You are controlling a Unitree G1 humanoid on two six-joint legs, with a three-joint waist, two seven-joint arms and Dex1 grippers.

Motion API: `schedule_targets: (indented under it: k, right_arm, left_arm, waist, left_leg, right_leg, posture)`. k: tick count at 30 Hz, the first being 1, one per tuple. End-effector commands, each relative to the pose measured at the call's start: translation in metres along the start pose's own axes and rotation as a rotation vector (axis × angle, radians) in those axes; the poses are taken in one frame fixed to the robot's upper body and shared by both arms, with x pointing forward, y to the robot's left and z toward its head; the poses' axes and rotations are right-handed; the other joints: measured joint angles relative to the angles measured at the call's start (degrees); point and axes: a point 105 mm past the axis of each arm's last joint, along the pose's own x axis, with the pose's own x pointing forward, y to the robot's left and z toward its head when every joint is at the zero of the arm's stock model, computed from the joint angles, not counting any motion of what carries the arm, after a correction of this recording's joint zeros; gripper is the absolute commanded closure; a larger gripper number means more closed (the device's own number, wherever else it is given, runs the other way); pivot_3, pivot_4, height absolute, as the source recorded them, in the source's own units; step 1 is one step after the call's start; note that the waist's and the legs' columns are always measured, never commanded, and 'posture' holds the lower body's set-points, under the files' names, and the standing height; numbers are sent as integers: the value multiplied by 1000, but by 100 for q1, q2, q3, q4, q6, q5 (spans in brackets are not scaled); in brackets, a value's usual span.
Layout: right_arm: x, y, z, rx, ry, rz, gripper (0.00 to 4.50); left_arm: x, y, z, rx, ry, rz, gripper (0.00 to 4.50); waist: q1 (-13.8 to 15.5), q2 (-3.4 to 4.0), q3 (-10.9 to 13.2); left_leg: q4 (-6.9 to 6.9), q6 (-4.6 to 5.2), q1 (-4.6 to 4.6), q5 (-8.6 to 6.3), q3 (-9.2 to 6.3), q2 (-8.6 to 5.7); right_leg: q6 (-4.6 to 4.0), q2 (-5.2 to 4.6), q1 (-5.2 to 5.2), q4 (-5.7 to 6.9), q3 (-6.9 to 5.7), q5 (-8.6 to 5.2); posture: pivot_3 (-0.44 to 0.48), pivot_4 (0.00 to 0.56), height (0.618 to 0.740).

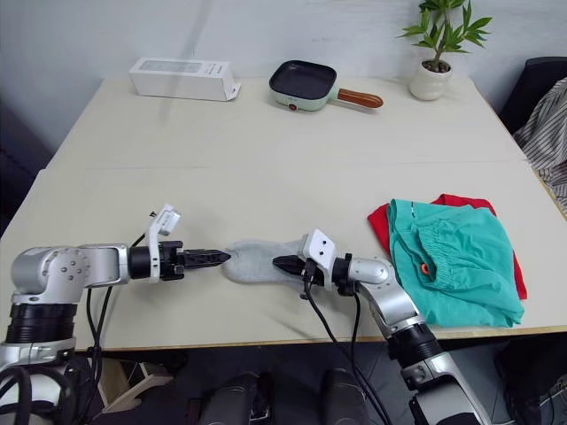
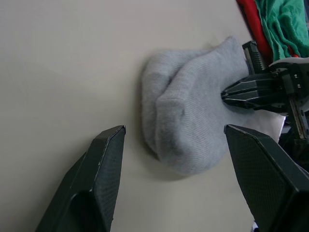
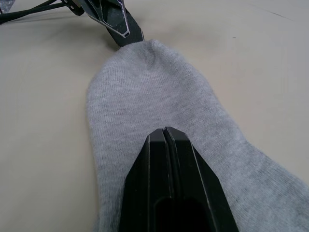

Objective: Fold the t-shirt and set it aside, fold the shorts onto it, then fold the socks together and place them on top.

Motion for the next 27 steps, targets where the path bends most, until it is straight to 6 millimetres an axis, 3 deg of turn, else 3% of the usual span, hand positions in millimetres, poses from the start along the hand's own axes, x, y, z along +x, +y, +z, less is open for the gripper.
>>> schedule_targets:
  k: [1, 3, 12, 21, 27]
  right_arm:
    - [-2, -1, -11, 22, 35, -9, 4500]
    - [-2, -2, -11, 26, 36, -16, 4500]
    - [-4, -2, -15, 35, 51, -30, 4500]
    - [-9, -8, -15, 83, 41, -101, 4500]
    - [-13, -4, -17, 83, 54, -114, 4500]
  left_arm:
    - [17, 1, -12, -16, 72, 3, 1262]
    - [22, 3, -5, -5, 48, 15, 1704]
    - [25, -12, 15, 127, 38, -8, 4490]
    - [42, -79, 41, 373, 127, -208, 4490]
    - [79, -78, 26, 465, 197, -218, 4490]
  waist:
    - [0, -8, -8]
    - [17, -13, -11]
    - [15, -19, -14]
    - [7, -20, -15]
    - [6, -20, -15]
  left_leg:
    - [0, -3, 1, -1, 0, 0]
    - [1, -29, 7, -16, -1, -1]
    - [3, -32, 6, -17, -3, -4]
    - [3, -34, 2, -16, -1, -4]
    - [-1, -25, 1, -11, 2, -3]
  right_leg:
    - [0, -1, 1, 0, 1, 0]
    - [0, -3, 7, -4, 1, 0]
    - [-1, -30, 3, -10, 1, 0]
    - [-1, -28, 2, -9, 0, 0]
    - [0, -20, 1, -9, -1, 0]
  posture:
    - [0, 150, 740]
    - [0, 150, 740]
    - [0, 150, 740]
    - [0, 150, 740]
    - [0, 150, 740]
